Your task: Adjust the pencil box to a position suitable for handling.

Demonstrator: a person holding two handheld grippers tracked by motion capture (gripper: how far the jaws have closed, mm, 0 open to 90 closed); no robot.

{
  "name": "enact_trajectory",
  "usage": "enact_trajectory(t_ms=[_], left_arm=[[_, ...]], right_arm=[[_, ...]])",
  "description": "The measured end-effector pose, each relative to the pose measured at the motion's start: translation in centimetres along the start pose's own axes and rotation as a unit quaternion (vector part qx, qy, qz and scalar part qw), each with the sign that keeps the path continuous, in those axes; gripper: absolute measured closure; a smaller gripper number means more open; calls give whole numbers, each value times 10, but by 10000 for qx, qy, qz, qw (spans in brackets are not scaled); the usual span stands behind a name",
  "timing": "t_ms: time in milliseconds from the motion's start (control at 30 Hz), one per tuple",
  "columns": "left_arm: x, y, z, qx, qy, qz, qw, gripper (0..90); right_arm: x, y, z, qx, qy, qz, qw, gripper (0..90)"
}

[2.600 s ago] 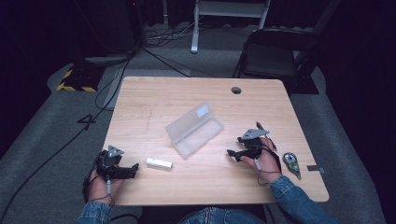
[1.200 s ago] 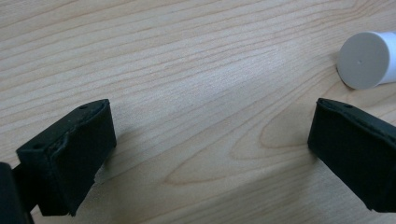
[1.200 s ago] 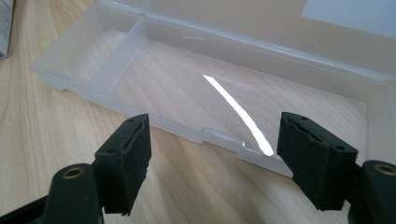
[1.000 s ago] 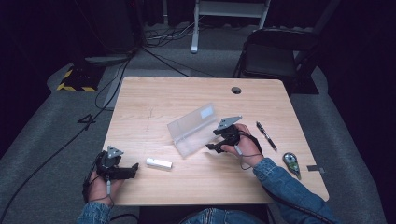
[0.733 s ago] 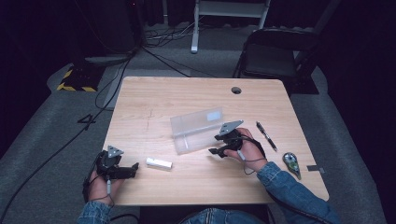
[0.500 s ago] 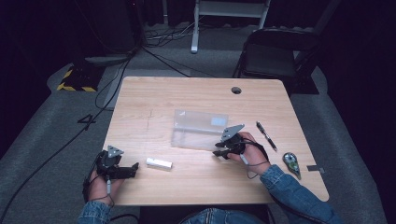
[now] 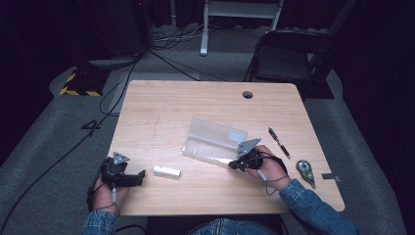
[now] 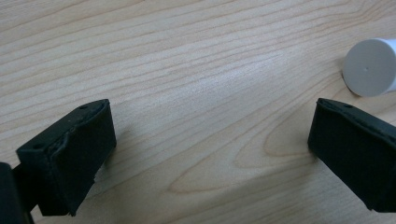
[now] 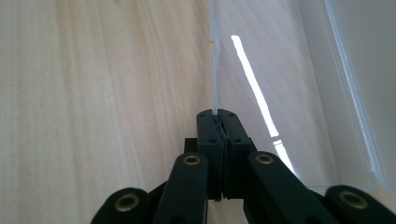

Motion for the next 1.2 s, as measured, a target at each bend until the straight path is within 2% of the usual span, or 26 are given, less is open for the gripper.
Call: enact_trajectory(t_ms=[533,633,800,867,967,1133,1200], left_arm=[[0,0,0,-38,-38,28,10000,9],[-1,0,-2,-6,-99,38,9999,9],[-1,0,-2,-12,-98,2,10000,7],[-1,0,-2,-1,-108,-4,9999,7],[-1,0,-2,2,-96,-6,10000,7],[-1,0,-2,45,-107,-45,9999,7],[-1,0,-2,53,-92,-54,9999,4]], right_arm=[[-26,44,-33,71,56,36,10000,858],[-28,50,-37,123,3,68,9999,816],[-31,51,-37,116,-83,-20,9999,738],[-35,50,-35,202,-184,-28,9996,711],[-42,50,-29,395,-404,-5,9984,604],[-55,45,-20,629,-724,-137,9953,530],[-60,43,-16,653,-796,-178,9945,515]])
Point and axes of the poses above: each handheld gripper's, and its own axes: x roughly forward along the jaws, z roughly out of its top, y roughly to its left, the point moved 7 cm from there along x, roughly forward along the jaws, and after that the axes turned 4 degrees about x, right-handed, at the moved point
